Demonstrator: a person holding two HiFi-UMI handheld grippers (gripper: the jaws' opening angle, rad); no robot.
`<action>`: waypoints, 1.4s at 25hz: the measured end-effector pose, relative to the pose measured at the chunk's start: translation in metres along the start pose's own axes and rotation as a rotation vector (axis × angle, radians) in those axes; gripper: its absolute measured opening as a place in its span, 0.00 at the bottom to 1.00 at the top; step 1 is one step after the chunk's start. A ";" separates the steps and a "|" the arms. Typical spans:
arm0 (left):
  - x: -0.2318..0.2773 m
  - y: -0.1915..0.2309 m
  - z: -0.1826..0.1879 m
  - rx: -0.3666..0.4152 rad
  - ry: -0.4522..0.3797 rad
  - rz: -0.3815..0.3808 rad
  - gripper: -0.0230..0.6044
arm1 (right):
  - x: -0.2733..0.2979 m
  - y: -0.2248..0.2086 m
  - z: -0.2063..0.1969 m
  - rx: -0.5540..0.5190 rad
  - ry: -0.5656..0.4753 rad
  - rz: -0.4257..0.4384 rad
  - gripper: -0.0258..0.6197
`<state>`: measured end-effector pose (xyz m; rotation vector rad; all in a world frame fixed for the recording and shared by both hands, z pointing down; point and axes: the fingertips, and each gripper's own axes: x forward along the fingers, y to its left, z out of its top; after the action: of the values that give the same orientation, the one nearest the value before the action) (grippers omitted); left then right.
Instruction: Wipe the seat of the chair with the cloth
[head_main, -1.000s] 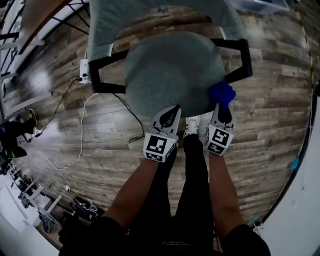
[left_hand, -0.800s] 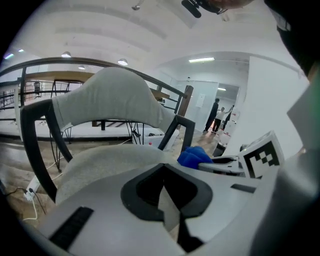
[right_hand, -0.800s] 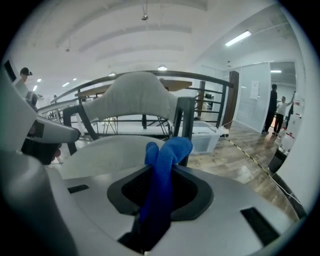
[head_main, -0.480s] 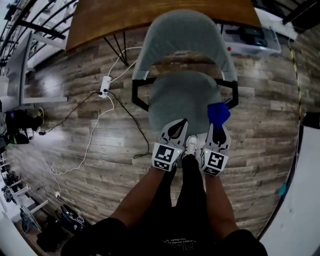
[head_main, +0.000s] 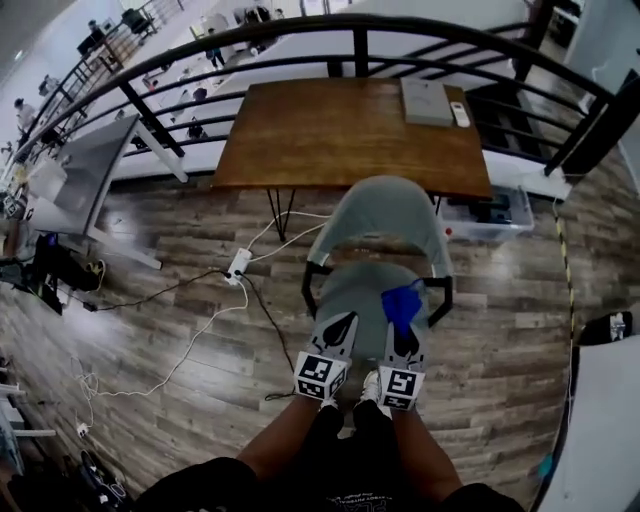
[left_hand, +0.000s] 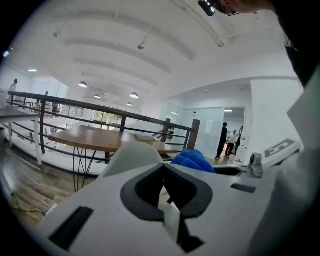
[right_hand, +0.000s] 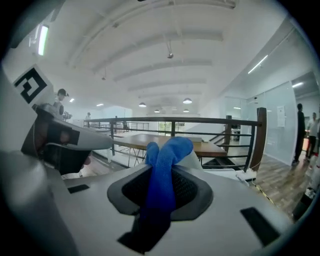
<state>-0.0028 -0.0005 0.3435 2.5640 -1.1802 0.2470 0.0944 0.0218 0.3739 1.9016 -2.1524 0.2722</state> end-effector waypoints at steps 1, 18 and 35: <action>-0.008 0.006 0.010 0.009 -0.015 0.013 0.04 | -0.003 0.005 0.011 -0.017 -0.016 0.018 0.18; -0.089 0.028 0.102 0.109 -0.177 0.058 0.04 | -0.034 0.069 0.128 -0.166 -0.214 0.155 0.18; -0.106 0.024 0.133 0.134 -0.245 0.019 0.04 | -0.046 0.080 0.156 -0.254 -0.259 0.135 0.18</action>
<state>-0.0863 0.0141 0.1939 2.7628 -1.3144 0.0154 0.0093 0.0275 0.2134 1.7310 -2.3502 -0.2267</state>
